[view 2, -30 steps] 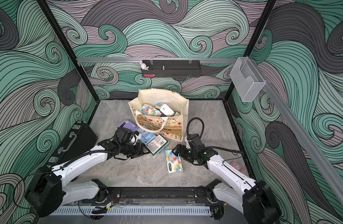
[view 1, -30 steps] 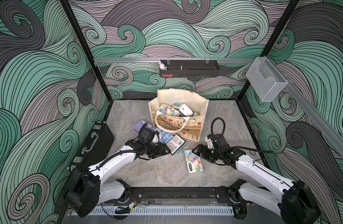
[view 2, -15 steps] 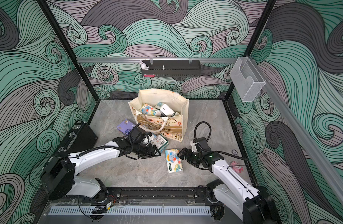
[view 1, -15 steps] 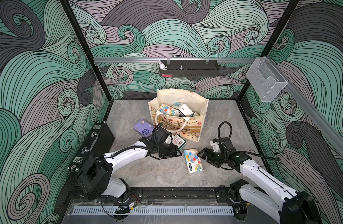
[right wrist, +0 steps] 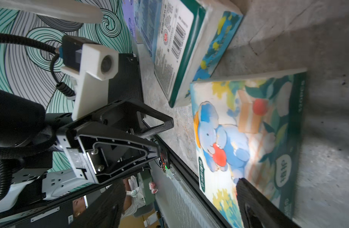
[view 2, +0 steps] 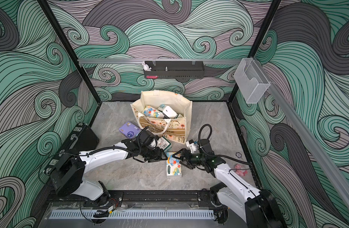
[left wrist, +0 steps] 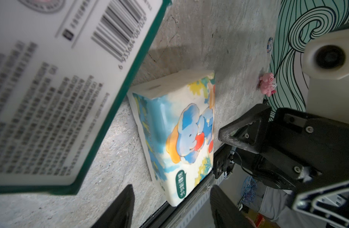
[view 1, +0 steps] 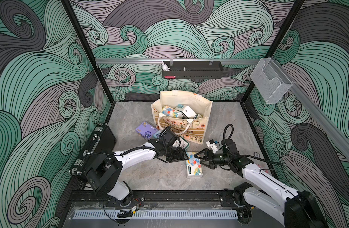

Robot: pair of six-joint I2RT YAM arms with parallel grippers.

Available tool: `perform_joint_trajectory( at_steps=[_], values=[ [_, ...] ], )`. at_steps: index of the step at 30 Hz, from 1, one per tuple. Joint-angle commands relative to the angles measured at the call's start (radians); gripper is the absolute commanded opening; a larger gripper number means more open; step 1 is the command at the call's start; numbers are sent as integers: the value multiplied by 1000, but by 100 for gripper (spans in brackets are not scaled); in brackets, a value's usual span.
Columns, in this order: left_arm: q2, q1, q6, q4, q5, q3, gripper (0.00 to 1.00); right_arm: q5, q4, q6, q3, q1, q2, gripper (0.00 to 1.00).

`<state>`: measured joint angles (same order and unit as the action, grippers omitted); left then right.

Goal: Put tissues into the canvas bag
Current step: Move the pack of facial tissues to the center of the board, then pick up the pack of facial tissues from the center of the board.

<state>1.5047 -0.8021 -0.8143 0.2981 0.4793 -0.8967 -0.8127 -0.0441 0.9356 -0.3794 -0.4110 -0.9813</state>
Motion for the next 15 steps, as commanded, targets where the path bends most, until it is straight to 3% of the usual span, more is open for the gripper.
perform_joint_trajectory(
  at_steps=[1,8,15],
  values=[
    [17,-4,19,9,-10,-30,64,-43,16,13,-18,2,7,89],
    [64,-5,28,5,31,-66,60,32,-236,-141,-83,81,43,90],
    [92,-14,31,4,23,-66,55,10,-223,-147,-8,143,65,91]
  ],
)
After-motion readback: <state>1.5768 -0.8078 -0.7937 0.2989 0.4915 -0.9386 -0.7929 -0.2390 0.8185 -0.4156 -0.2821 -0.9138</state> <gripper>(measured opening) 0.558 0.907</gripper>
